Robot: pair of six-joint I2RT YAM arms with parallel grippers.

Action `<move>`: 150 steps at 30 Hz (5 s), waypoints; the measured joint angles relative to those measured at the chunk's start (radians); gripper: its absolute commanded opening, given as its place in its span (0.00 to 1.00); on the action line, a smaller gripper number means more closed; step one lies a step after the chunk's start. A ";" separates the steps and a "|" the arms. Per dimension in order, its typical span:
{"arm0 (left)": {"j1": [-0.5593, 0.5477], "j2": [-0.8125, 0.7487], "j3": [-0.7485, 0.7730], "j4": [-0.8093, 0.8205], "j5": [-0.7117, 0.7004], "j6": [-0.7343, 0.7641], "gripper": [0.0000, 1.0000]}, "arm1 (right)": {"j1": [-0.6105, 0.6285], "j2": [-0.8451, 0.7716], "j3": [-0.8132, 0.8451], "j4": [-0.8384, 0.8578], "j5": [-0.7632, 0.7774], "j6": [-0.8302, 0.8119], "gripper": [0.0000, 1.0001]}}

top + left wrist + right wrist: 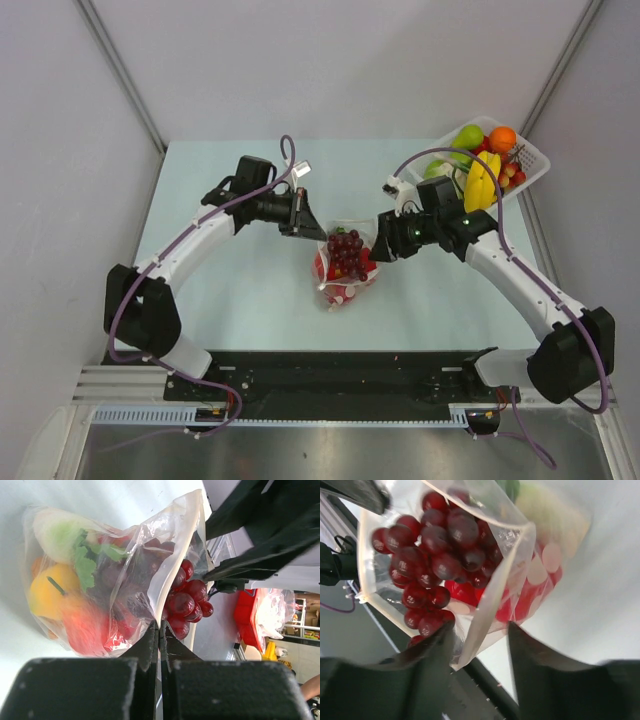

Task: Place the food in the zip-top bag and seal the zipper
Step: Place the fake fruit in the zipper food storage bag, then adjust the zipper food storage bag at the center of the board, then zip the zipper food storage bag at the center of the board.

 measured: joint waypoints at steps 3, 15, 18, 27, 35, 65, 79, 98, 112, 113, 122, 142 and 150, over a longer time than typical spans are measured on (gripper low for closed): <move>-0.005 -0.005 0.000 0.000 -0.003 0.001 0.00 | -0.005 0.025 -0.012 -0.018 -0.025 -0.002 0.00; -0.130 0.000 0.253 -0.185 -0.139 0.200 0.00 | -0.040 -0.098 -0.021 0.130 -0.347 0.237 0.00; -0.149 0.012 0.272 -0.221 -0.171 0.256 0.00 | -0.037 -0.067 -0.019 0.113 -0.359 0.240 0.00; -0.160 0.126 0.417 -0.451 -0.257 0.441 0.10 | -0.119 0.017 -0.053 0.095 -0.350 0.297 0.00; -0.172 0.037 0.314 -0.416 -0.168 0.449 0.48 | -0.056 -0.006 -0.053 0.084 -0.320 0.271 0.00; -0.116 -0.869 -0.790 0.225 -0.190 0.858 0.78 | -0.077 -0.076 -0.122 0.050 -0.323 0.130 0.00; -0.181 -0.681 -0.914 0.904 -0.192 0.867 0.59 | -0.111 -0.086 -0.146 0.025 -0.353 0.030 0.00; -0.254 -0.776 -0.778 0.773 -0.203 0.842 0.00 | -0.112 -0.174 -0.173 0.029 -0.329 -0.089 0.99; -0.262 -0.761 -0.645 0.449 -0.134 0.955 0.00 | 0.203 -0.371 -0.131 0.205 -0.128 -0.556 1.00; -0.263 -0.761 -0.640 0.439 -0.132 0.960 0.00 | 0.243 -0.360 -0.130 0.219 -0.111 -0.601 1.00; -0.272 -0.762 -0.620 0.374 -0.109 0.992 0.00 | 0.397 -0.191 -0.130 0.327 -0.077 -0.973 0.97; -0.278 -0.761 -0.574 0.285 -0.109 1.014 0.00 | 0.447 -0.060 -0.130 0.349 -0.107 -1.273 0.00; -0.278 -0.771 -0.576 0.319 -0.182 0.953 0.38 | 0.453 -0.060 -0.130 0.410 -0.023 -1.143 0.00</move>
